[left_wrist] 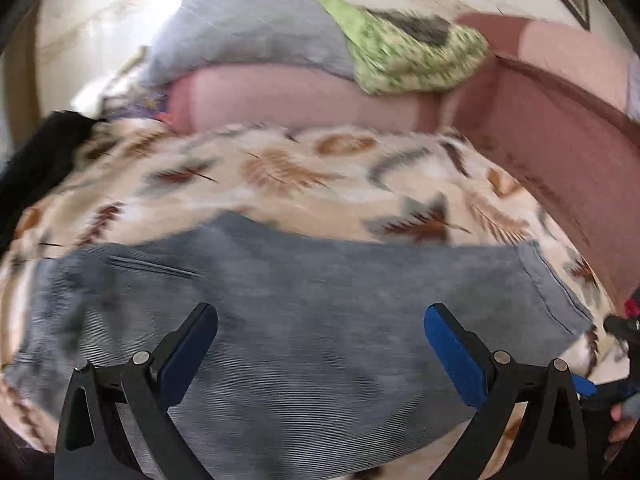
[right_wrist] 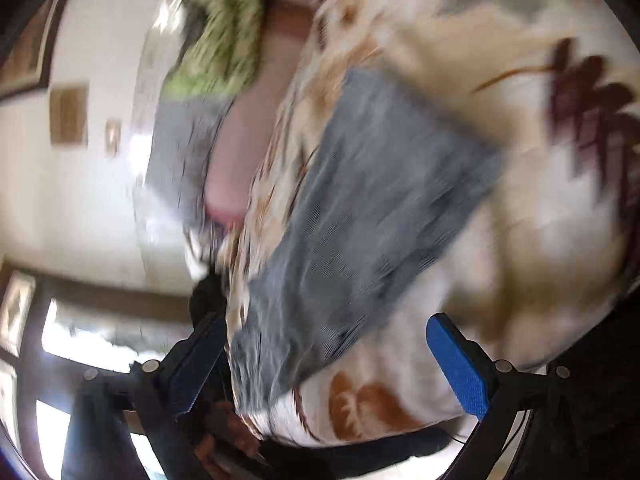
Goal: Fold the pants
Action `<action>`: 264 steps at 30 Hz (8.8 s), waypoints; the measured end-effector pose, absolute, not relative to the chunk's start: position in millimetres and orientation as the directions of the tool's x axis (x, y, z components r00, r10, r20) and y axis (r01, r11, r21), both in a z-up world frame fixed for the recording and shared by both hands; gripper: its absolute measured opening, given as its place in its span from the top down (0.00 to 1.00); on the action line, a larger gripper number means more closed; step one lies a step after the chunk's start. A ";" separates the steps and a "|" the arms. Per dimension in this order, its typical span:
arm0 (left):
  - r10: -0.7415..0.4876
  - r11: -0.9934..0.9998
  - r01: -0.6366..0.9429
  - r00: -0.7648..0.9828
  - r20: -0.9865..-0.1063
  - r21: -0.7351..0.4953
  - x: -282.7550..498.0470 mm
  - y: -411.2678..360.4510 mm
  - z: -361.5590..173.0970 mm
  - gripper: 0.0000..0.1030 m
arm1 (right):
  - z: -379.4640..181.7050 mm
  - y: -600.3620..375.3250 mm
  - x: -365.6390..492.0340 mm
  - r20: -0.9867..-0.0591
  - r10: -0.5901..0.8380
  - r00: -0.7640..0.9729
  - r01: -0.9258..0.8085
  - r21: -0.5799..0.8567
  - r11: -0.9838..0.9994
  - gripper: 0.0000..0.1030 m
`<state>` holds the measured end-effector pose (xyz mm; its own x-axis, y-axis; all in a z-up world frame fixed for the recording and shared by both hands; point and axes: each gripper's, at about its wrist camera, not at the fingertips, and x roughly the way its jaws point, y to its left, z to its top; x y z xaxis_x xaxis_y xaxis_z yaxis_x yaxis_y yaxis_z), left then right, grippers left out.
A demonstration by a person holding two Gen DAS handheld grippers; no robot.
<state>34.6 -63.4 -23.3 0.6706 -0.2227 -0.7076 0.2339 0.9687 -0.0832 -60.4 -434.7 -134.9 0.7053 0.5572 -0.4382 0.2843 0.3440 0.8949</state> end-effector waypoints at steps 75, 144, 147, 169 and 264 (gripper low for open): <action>-0.044 0.927 0.356 0.425 -0.904 0.122 74.3 -173.2 -91.5 0.00 | -138.9 -465.0 -17.8 -0.674 0.352 0.650 0.467 0.719 0.515 0.72; -0.060 0.984 0.171 0.553 -0.831 0.043 43.2 -23.4 -77.7 0.00 | -95.8 -293.3 143.0 -0.510 0.740 0.439 0.090 0.844 0.528 0.24; -0.072 0.984 0.175 0.567 -0.820 0.035 39.3 -19.3 -81.2 0.00 | -79.0 -289.7 101.9 -0.461 0.774 0.435 0.042 0.869 0.493 0.22; -0.139 0.990 0.109 0.659 -0.739 -0.089 9.5 11.0 -41.3 0.00 | -95.8 -283.5 23.6 -0.378 0.810 0.448 -0.048 0.895 0.444 0.11; -0.170 0.970 0.240 0.593 -0.787 -0.029 20.1 -4.5 -78.1 0.00 | -84.6 -291.1 136.6 -0.475 0.777 0.414 0.084 0.869 0.487 0.28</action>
